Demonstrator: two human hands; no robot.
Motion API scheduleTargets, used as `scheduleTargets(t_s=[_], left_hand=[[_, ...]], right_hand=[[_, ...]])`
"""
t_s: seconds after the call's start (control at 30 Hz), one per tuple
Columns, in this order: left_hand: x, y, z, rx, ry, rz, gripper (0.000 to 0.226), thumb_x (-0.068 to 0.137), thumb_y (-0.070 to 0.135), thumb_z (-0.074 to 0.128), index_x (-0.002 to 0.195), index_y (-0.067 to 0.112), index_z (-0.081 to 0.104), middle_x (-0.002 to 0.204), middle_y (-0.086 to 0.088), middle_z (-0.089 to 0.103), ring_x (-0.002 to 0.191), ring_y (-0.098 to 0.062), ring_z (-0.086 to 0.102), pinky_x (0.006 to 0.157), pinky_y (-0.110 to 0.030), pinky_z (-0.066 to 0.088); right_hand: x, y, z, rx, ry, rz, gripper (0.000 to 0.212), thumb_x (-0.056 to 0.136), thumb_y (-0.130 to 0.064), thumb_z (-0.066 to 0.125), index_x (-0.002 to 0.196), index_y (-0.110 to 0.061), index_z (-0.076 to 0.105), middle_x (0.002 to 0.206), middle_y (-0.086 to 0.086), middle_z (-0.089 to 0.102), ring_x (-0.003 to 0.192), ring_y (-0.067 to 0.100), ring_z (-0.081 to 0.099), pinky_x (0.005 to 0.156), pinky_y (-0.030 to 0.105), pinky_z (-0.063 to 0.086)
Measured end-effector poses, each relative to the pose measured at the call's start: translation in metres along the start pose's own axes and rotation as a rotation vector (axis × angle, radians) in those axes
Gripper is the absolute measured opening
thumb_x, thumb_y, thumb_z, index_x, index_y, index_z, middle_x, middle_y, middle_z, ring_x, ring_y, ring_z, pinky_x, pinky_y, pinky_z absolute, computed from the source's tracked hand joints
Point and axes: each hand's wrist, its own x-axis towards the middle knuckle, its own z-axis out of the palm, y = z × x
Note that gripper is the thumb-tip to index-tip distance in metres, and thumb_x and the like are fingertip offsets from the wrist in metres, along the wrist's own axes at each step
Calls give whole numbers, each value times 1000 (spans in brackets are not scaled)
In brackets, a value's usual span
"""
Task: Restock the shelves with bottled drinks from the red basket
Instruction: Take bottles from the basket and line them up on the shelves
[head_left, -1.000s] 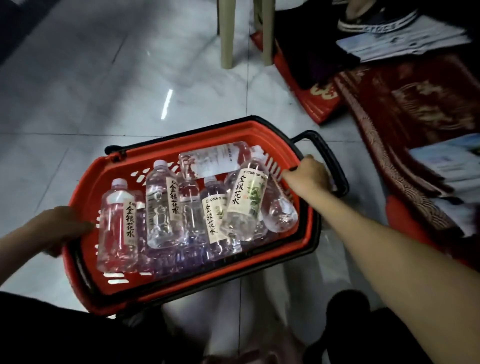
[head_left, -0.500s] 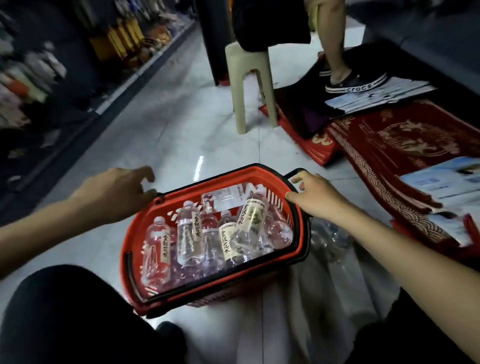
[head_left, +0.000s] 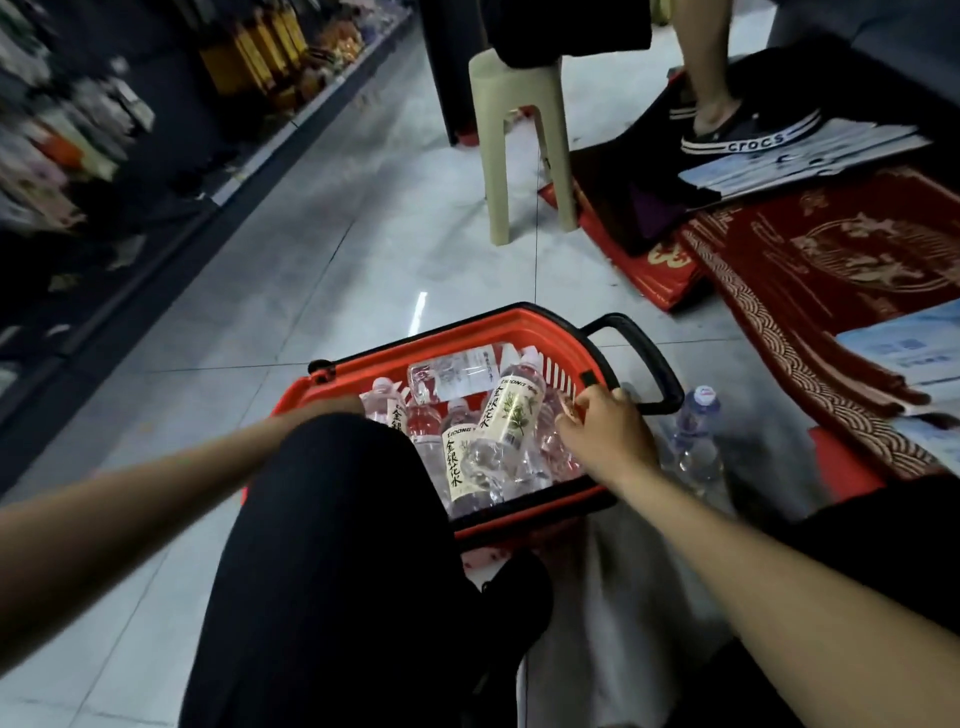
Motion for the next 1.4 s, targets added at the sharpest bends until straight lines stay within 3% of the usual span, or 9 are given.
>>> scheduleTargets(t_s=[0.13,0.33,0.6,0.73,0.87,1.0,1.13,1.27,1.4], left_hand=[[22,6,50,-158,27,-156,94,74,68,64,148,22,28,143,-15,44,128,-34,48,103,-44,45],[54,15,54,-676,-1,-129,61,90,19,69,134,-3,33,90,-10,59,80,-25,62,60,-28,52],[86,-3,47,-908,-75,-171,79,77,17,80,138,1,32,91,-14,63,66,-21,60,40,-22,44],[97,-7,44,-1015,-106,-201,86,78,19,79,142,3,25,106,-20,59,78,-27,61,46,-27,49],[105,-12,49,-1105,-169,-195,72,77,30,79,130,-3,44,102,-23,64,76,-30,64,56,-32,54],[105,-12,54,-1203,-156,-241,55,71,36,80,104,-4,61,93,-22,66,77,-34,63,70,-40,55],[91,-14,55,-1504,-362,-206,46,67,22,81,102,-3,66,93,-18,58,78,-26,54,59,-31,48],[81,-8,67,-1623,-409,-3,84,50,21,96,123,6,57,114,-18,65,91,-32,59,68,-41,52],[77,-4,52,-1653,-360,135,92,52,6,92,129,14,43,112,-20,70,105,-40,65,91,-54,50]], right_hand=[[5,19,23,-15,194,-226,23,84,-33,51,96,-17,62,96,4,61,83,21,53,64,27,30],[46,16,22,-64,233,-331,24,79,-39,51,92,-24,64,87,-5,64,77,18,57,61,28,42],[96,3,22,-170,180,-381,23,86,-42,51,95,-23,62,88,-6,63,79,19,58,61,27,38],[119,-10,16,-301,117,-347,27,91,-48,50,101,-26,62,96,-7,62,89,19,60,69,30,41],[137,-48,34,-414,-25,-61,67,88,-78,29,90,-23,69,108,2,63,109,26,56,89,38,42],[148,-81,71,-358,-212,92,78,72,-81,55,119,-20,62,148,16,42,137,37,36,112,51,28],[140,-85,70,-198,-245,80,60,61,-64,77,95,-18,58,104,12,70,86,27,62,85,44,57],[120,-91,76,-132,-392,-4,93,67,-38,83,139,-10,32,139,22,43,93,25,61,67,28,54],[114,-88,40,48,-312,-7,67,82,-21,76,136,-12,39,111,0,59,71,9,60,52,13,50]])
